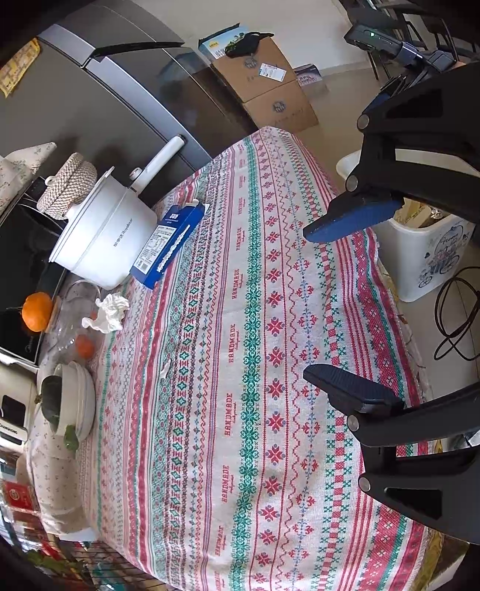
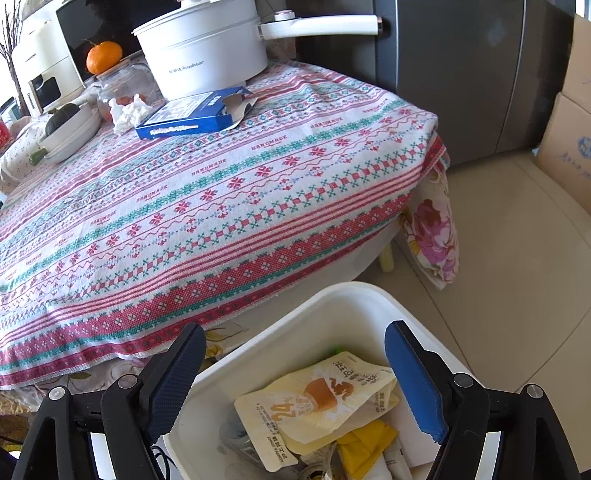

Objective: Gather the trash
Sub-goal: 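Move both open tools back to the table toward the blue box and tissue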

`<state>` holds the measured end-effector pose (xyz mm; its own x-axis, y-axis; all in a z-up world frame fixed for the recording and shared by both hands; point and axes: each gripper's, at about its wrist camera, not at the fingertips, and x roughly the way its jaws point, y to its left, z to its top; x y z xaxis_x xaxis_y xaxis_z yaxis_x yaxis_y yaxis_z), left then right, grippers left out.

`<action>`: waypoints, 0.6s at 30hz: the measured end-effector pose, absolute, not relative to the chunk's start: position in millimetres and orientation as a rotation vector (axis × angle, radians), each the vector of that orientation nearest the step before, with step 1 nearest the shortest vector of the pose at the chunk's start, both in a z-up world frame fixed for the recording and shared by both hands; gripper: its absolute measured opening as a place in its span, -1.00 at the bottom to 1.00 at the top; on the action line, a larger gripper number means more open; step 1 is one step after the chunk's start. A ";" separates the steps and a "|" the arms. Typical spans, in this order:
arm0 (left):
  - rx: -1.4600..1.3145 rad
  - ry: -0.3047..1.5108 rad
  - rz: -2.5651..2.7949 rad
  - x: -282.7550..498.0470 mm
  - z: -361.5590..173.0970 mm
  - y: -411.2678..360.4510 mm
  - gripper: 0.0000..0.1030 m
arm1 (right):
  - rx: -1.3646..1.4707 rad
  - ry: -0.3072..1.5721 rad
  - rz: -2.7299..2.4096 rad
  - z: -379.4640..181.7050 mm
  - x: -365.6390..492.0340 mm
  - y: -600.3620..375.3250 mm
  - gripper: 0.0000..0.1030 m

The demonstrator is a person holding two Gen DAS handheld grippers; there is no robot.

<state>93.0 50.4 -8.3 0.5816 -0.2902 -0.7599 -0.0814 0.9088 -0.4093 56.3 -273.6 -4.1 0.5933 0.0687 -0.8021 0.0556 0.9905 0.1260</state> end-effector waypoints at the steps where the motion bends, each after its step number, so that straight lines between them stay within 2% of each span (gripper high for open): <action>1: -0.428 0.951 -0.128 93.8 -8.8 49.7 0.37 | 0.143 0.937 0.009 -4.3 56.7 -273.4 0.63; 18: -0.426 0.970 -0.091 109.8 -10.2 49.8 0.38 | 0.115 0.902 0.060 5.5 63.3 -260.4 0.64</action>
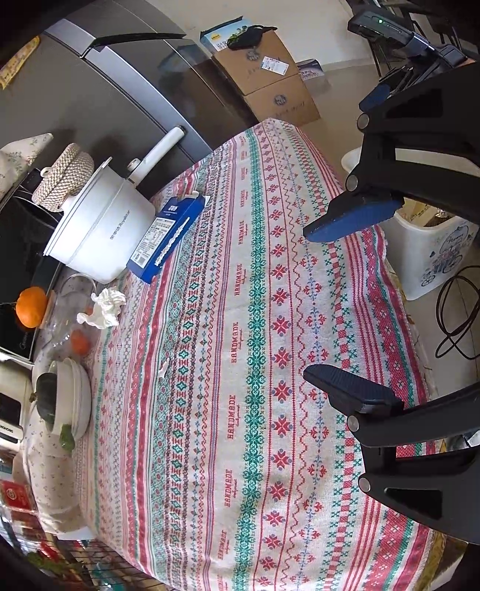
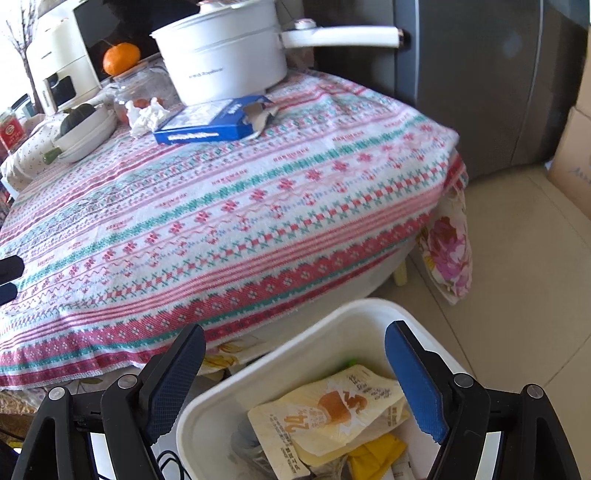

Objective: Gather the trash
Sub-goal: 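Move both open tools back to the table toward the blue box and tissue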

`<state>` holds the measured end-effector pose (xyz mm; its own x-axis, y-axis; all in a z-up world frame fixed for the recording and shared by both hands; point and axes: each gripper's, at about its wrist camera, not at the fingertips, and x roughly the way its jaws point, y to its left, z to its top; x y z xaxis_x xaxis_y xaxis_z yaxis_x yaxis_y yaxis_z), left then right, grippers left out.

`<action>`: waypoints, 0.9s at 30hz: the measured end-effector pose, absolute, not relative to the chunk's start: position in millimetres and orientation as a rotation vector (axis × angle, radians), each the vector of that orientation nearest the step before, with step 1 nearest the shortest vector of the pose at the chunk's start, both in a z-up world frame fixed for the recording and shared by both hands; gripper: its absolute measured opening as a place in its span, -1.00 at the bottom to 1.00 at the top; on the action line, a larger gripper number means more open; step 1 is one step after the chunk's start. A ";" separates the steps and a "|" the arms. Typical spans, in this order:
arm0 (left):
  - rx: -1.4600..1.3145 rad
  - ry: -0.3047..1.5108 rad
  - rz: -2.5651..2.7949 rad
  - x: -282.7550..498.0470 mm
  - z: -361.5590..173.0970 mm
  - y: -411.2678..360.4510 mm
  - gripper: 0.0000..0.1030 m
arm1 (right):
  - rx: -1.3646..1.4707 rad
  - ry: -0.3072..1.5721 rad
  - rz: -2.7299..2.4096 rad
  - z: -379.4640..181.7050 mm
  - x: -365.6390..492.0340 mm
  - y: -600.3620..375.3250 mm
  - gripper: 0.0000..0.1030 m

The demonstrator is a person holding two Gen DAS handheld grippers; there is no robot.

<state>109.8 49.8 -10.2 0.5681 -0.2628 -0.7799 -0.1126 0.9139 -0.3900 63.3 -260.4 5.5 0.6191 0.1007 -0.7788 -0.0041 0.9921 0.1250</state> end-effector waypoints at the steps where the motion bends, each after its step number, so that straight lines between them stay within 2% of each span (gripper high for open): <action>1: -0.422 0.966 -0.078 112.1 -8.7 51.4 0.38 | 0.100 0.891 0.077 9.2 65.2 -256.7 0.64; 4: -0.404 0.951 -0.031 118.6 -4.5 57.8 0.39 | 0.040 0.854 0.143 22.3 72.0 -243.7 0.65; 8: -0.369 0.945 0.022 126.6 -1.4 63.0 0.39 | -0.064 0.789 0.198 40.6 84.4 -227.9 0.76; 16: -0.363 0.952 0.066 139.7 -1.0 74.6 0.40 | -0.175 0.761 0.285 58.3 139.1 -216.4 0.76; 27: -0.445 0.990 0.067 163.8 -13.3 101.8 0.41 | -0.316 0.812 0.414 36.5 207.6 -192.0 0.77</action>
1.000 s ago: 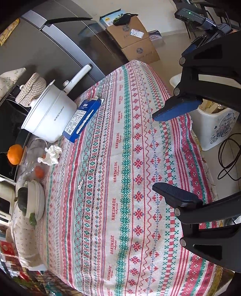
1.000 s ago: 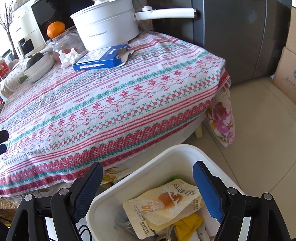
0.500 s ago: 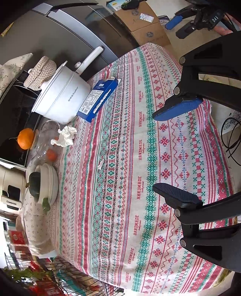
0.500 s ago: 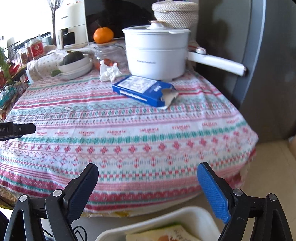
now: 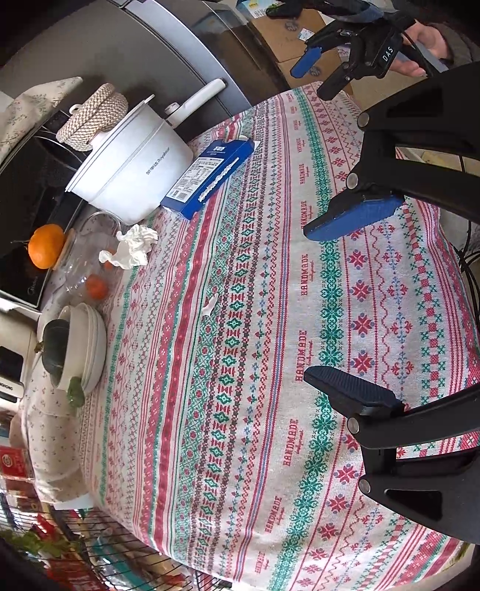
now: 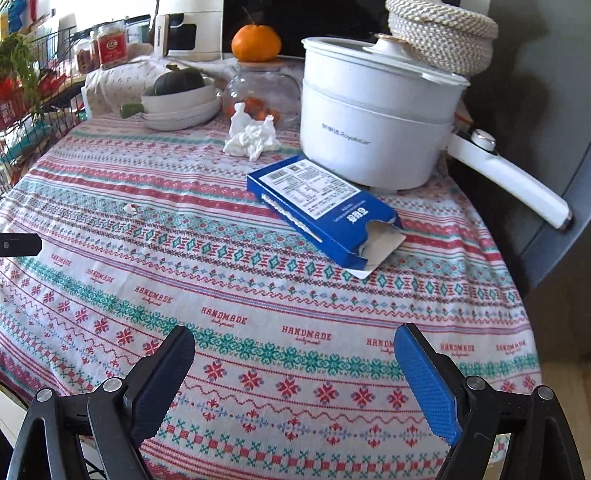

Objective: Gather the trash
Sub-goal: 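Move both open tools back to the table toward the blue box and tissue, then grasp the white tissue with the left tool while the right tool grasps the blue biscuit box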

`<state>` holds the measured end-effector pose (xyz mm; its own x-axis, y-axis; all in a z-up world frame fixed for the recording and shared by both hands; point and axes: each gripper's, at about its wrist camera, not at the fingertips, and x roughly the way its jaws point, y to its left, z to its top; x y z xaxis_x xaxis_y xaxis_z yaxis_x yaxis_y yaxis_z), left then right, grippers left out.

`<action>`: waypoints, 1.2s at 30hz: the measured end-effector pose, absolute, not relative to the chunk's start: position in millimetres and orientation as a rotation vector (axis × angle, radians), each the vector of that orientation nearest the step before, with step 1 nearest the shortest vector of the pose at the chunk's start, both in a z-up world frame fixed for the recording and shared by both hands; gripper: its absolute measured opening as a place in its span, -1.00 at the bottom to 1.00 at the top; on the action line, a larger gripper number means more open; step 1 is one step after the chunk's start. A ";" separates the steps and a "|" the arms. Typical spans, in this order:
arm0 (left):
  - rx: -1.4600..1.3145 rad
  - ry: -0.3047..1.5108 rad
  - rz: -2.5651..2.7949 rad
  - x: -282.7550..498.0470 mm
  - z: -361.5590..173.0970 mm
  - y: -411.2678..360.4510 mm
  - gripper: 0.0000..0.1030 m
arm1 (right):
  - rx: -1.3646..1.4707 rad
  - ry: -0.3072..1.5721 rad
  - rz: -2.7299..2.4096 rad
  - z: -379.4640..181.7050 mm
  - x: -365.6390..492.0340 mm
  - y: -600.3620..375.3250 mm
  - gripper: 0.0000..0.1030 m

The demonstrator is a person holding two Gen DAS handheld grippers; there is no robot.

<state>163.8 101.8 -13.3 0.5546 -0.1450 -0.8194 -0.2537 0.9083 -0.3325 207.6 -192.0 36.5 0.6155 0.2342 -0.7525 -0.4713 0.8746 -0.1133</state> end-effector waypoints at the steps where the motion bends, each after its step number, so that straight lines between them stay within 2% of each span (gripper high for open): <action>1: -0.446 0.993 0.064 166.3 -14.8 101.2 0.41 | -0.343 0.813 0.427 34.4 211.9 -187.0 0.77; 5: -0.435 1.014 0.046 175.8 -20.3 94.8 0.41 | -0.471 0.776 0.440 31.0 231.6 -171.2 0.77; 8: -0.424 1.023 0.037 182.5 -22.3 91.0 0.41 | -0.451 0.789 0.437 28.4 264.8 -170.1 0.77; 11: -0.463 1.031 0.017 195.0 -19.8 96.1 0.41 | -0.365 0.836 0.407 16.2 302.1 -172.3 0.77; 16: -0.439 1.019 -0.011 236.6 -4.4 102.3 0.41 | -0.062 0.912 0.367 -3.6 333.8 -202.8 0.77; 22: -0.385 0.989 -0.060 294.2 10.1 97.1 0.41 | 0.041 0.894 0.405 -4.9 351.1 -217.0 0.76; 28: -0.340 0.967 -0.066 356.3 8.5 91.1 0.41 | 0.179 0.921 0.431 -19.6 373.2 -219.8 0.52; 31: -0.378 0.995 -0.075 389.1 -4.5 91.8 0.41 | 0.198 0.931 0.431 -25.4 382.6 -217.5 0.25; 33: -0.403 1.013 -0.079 411.2 -13.5 90.4 0.41 | 0.226 0.953 0.424 -31.9 388.9 -217.5 -0.11; 35: -0.415 1.009 -0.075 429.3 -19.1 86.4 0.41 | 0.263 0.955 0.435 -37.4 390.9 -218.8 -0.15; 36: -0.412 1.003 -0.079 438.5 -21.4 83.1 0.41 | 0.275 0.948 0.438 -37.7 390.6 -219.7 -0.31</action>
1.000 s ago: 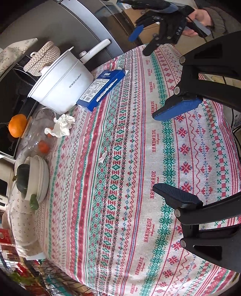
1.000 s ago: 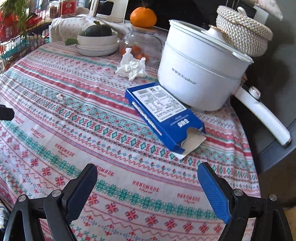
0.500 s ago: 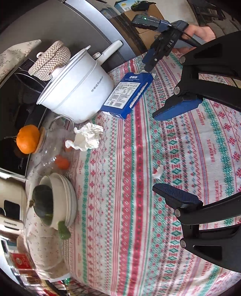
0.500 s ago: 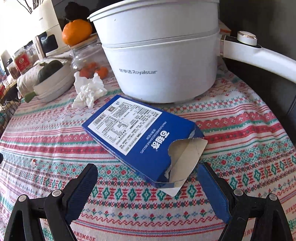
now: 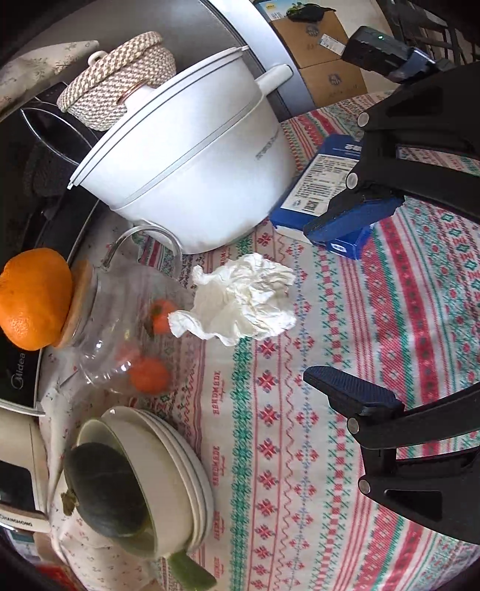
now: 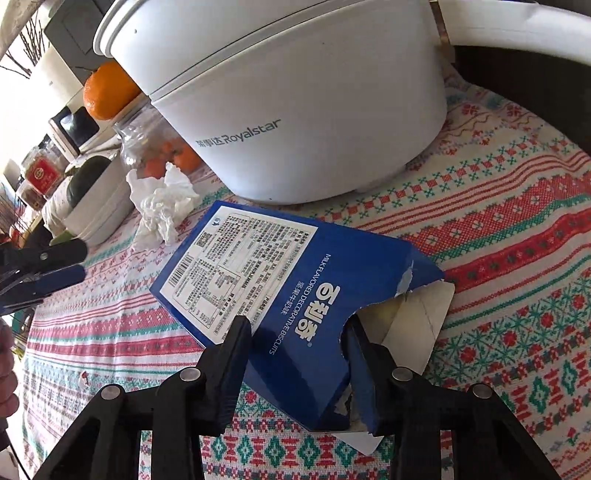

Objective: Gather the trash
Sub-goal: 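Grasp the white tissue with the left tool while the right tool grasps the blue biscuit box, then carry the tissue and blue box over the bin and open both tools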

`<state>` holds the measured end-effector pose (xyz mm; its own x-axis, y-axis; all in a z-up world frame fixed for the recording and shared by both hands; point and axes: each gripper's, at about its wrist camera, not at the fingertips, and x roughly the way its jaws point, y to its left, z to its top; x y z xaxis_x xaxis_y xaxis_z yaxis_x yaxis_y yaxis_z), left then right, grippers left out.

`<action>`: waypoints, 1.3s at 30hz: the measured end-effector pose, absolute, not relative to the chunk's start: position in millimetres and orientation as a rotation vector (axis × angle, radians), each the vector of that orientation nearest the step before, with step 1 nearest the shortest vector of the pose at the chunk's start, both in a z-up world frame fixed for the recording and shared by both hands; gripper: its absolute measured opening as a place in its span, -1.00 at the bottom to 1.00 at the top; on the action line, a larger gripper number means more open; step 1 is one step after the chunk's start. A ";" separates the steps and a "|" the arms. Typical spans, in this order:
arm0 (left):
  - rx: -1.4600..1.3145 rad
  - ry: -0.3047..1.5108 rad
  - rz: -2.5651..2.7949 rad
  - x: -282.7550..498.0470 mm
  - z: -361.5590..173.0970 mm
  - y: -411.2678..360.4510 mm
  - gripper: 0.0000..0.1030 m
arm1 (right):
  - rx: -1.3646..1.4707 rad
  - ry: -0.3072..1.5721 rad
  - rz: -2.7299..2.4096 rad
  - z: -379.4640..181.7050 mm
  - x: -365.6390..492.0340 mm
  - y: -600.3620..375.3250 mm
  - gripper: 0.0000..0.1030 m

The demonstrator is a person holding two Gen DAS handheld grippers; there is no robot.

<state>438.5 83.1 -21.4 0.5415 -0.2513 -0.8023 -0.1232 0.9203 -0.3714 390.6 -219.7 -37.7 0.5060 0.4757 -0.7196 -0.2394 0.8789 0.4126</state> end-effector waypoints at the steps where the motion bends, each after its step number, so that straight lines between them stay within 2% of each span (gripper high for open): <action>1: -0.408 1.001 -0.084 447.6 -23.8 79.4 0.41 | 0.289 0.940 0.443 -37.3 389.8 -220.8 -0.40; 3: -0.401 1.004 -0.078 464.5 -28.6 74.6 0.41 | 0.336 0.936 0.466 -35.7 387.9 -225.4 -0.63; 5: -0.415 0.999 -0.062 477.2 -30.6 72.9 0.41 | 0.382 0.930 0.494 -34.8 384.2 -229.1 -0.72; 8: -0.404 0.987 -0.048 493.0 -32.1 68.0 0.41 | 0.412 0.915 0.523 -32.4 375.4 -229.7 -0.78; 11: -0.280 1.033 -0.033 509.1 -43.8 52.7 0.47 | 0.431 0.905 0.549 -30.9 369.7 -228.0 -0.81; 15: -0.198 1.021 0.020 515.6 -58.5 43.1 0.42 | 0.430 0.899 0.568 -29.0 363.9 -222.5 -0.85; 16: -0.212 1.010 0.000 515.2 -58.8 43.9 0.07 | 0.431 0.896 0.575 -28.1 362.5 -221.8 -0.86; 17: -0.223 1.009 -0.014 514.2 -58.3 44.9 -0.18 | 0.433 0.893 0.580 -27.1 363.2 -221.8 -0.87; 19: -0.239 1.001 -0.031 510.6 -55.2 49.1 -0.43 | 0.431 0.888 0.589 -25.2 361.1 -217.5 -0.89; 24: -0.255 1.008 -0.078 498.9 -47.3 56.9 -0.51 | 0.418 0.868 0.602 -15.3 353.2 -207.8 -0.95; 29: -0.268 0.975 -0.115 472.3 -17.7 68.2 -0.53 | 0.403 0.857 0.592 -2.7 339.3 -205.8 -0.98; 39: -0.311 0.906 -0.135 349.8 52.6 87.2 -0.53 | 0.401 0.846 0.566 21.2 281.5 -200.4 -1.00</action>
